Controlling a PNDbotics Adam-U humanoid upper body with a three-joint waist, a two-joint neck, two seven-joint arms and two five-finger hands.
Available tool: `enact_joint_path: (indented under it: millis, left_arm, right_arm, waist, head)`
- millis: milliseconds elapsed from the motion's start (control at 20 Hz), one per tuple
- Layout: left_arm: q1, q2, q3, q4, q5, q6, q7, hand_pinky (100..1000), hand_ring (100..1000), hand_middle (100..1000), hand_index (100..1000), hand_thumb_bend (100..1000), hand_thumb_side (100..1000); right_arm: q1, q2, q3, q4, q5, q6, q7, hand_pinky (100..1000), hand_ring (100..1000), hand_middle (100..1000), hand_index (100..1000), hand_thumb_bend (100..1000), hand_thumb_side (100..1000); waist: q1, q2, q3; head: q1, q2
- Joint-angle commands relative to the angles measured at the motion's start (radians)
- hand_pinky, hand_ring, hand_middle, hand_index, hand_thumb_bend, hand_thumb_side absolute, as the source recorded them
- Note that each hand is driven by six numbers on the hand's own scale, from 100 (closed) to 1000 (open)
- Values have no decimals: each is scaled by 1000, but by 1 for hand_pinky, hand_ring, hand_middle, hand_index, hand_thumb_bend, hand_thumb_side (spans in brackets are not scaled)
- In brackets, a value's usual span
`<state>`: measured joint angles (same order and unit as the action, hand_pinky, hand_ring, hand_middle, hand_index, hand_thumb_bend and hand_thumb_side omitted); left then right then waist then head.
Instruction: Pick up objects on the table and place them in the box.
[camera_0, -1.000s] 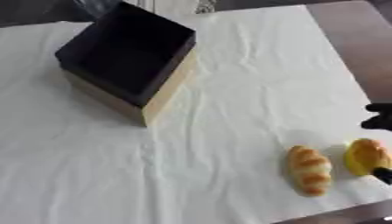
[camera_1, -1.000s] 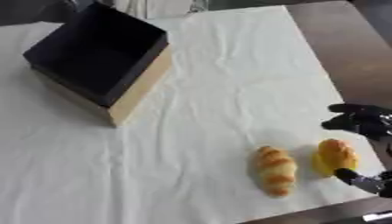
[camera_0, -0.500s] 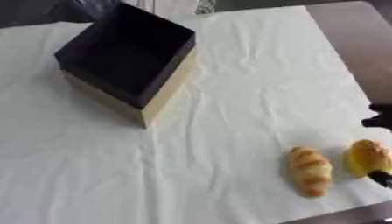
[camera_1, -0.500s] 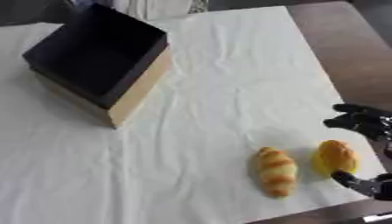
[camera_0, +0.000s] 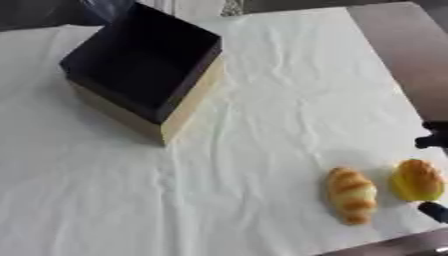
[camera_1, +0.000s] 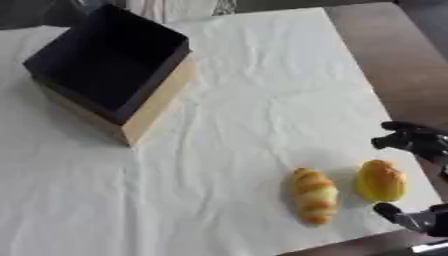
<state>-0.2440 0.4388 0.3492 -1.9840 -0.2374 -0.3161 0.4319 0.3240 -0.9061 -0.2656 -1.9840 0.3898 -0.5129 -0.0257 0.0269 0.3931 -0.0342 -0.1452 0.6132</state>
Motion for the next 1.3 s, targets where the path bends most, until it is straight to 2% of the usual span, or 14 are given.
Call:
enact_joint_path:
  millis: [50,350,800,850,900,1300]
  left_arm:
    - [1,25,13,-16,-1,1,-3,807,761,722,927,223,528]
    - [1,22,13,-16,0,0,-5,807,761,720,926,222,529]
    - [1,14,12,-16,4,-1,-8,807,762,717,927,217,533]
    - [2,13,12,-16,5,-1,-9,807,762,717,927,216,532]
    - [2,12,12,-16,5,-1,-9,807,762,717,927,216,534]
    - [3,6,12,-16,9,-2,-13,807,762,717,927,212,537]
  right_arm:
    - [9,-43,-23,-16,0,17,-1,893,960,754,916,442,439]
    - [15,-44,-8,-16,76,56,-13,897,971,766,925,438,410]
    - [5,-37,12,-16,109,92,-8,900,979,776,933,436,371]
    - [5,-35,13,-16,112,96,-4,901,979,778,934,436,345]
    - [5,-34,14,-16,115,101,0,900,979,780,934,436,378]
    - [11,-24,24,-16,130,160,43,897,978,785,935,438,393]
  waist:
    - [-5,-21,-4]
    - [-3,-19,-3]
    - [5,-15,4]
    - [6,-15,5]
    - [7,-14,6]
    - [11,-11,11]
  head:
    - [4,-8]
    - [1,-12]
    - [-13,-18]
    - [-14,-18]
    - [-15,-19]
    - [-24,-22]
